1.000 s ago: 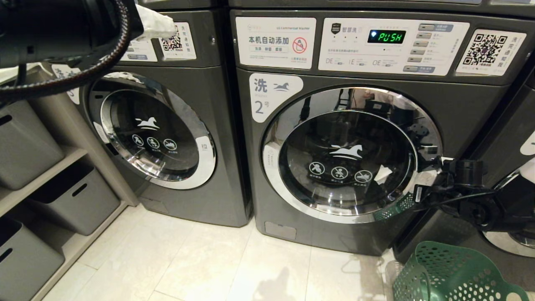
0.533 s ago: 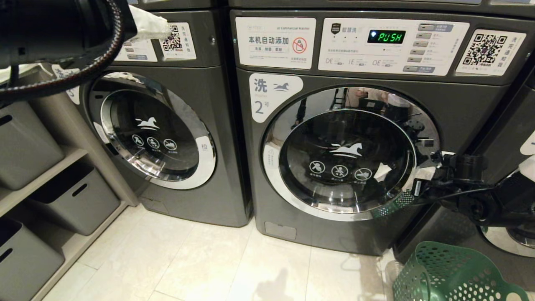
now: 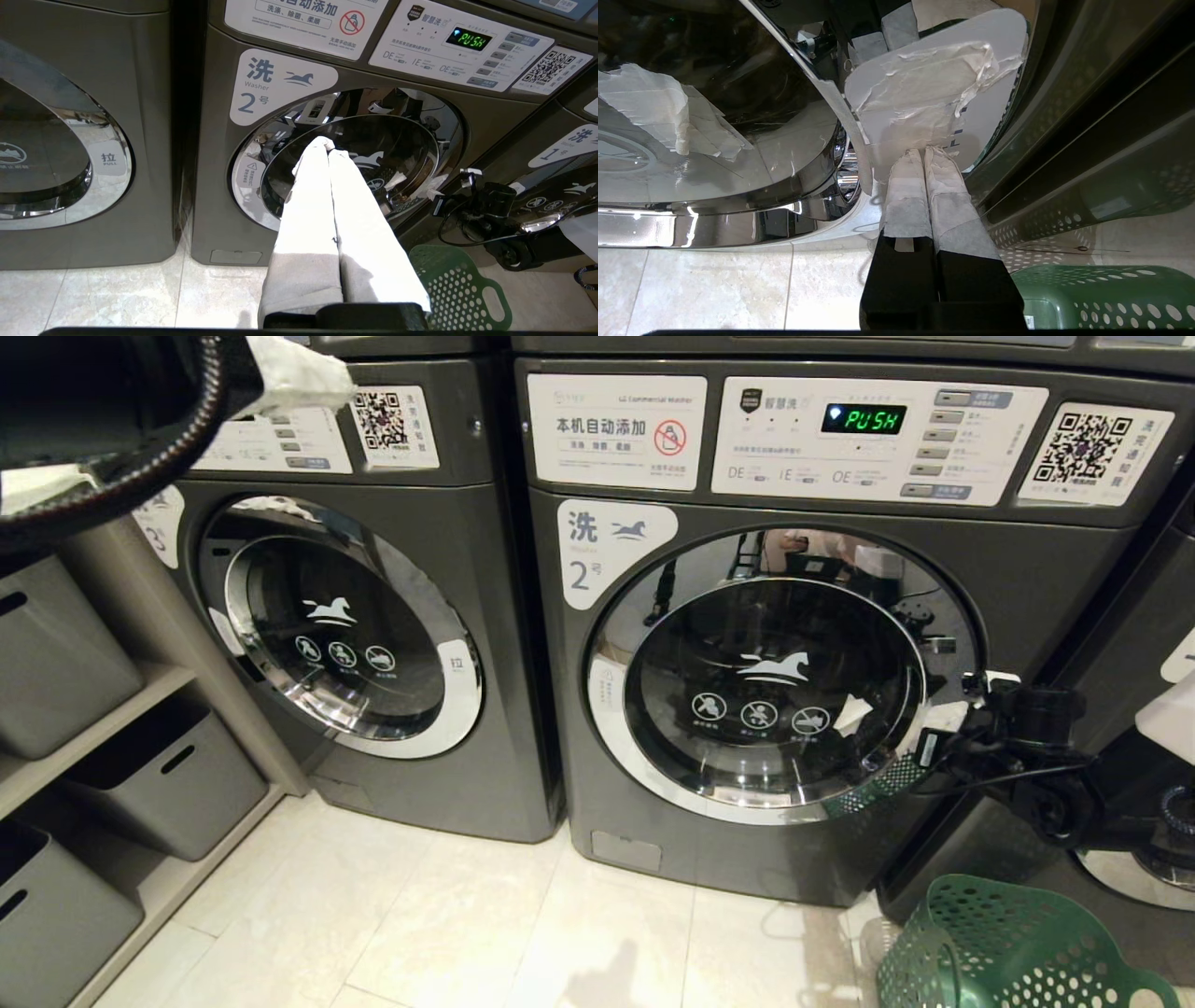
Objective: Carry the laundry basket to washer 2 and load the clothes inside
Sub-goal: Press the washing machine door tightly with the right hand
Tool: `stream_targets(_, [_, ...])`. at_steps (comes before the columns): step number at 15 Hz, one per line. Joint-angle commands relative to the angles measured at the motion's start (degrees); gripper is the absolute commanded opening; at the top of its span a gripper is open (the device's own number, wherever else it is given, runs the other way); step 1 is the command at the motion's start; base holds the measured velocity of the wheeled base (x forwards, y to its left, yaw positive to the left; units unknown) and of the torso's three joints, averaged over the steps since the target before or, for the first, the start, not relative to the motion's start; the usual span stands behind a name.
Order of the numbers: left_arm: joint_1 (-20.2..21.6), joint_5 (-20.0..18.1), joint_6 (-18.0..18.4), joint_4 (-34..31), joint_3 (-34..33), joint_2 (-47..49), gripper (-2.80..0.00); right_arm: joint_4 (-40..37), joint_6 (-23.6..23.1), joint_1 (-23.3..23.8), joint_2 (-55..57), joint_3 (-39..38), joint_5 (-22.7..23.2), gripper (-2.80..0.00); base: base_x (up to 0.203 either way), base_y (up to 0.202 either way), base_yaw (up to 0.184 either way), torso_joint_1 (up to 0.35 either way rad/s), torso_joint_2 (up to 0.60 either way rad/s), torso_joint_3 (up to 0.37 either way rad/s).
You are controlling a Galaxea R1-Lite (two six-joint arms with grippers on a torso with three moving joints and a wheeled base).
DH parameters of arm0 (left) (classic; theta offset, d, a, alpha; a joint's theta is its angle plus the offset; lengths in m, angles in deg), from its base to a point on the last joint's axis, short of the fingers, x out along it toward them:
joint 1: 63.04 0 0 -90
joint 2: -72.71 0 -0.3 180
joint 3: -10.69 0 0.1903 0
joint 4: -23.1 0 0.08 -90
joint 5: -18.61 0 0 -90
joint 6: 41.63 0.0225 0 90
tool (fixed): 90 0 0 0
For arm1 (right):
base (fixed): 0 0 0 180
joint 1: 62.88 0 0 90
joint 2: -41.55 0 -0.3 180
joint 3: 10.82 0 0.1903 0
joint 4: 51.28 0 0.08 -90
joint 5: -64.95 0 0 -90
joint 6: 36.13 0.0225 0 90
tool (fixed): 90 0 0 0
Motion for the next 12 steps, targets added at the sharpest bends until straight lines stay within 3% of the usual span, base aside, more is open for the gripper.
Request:
stream_targets(1, [-0.01, 0.1, -0.08, -1.16, 0.22, -0.53, -2.8, 0.08, 0.21, 0.15, 0.5, 0.18, 0.0, -2.8, 0.0, 0.0, 0.0, 0.0, 0.0, 0.0])
stream_targets(12, [-0.01, 2.12, 0.27, -1.64, -0.4, -2.2, -2.8, 3.93, 0.79, 1.28, 2.19, 1.97, 2.57, -2.8, 0.0, 0.0, 0.0, 0.0, 0.0, 0.0])
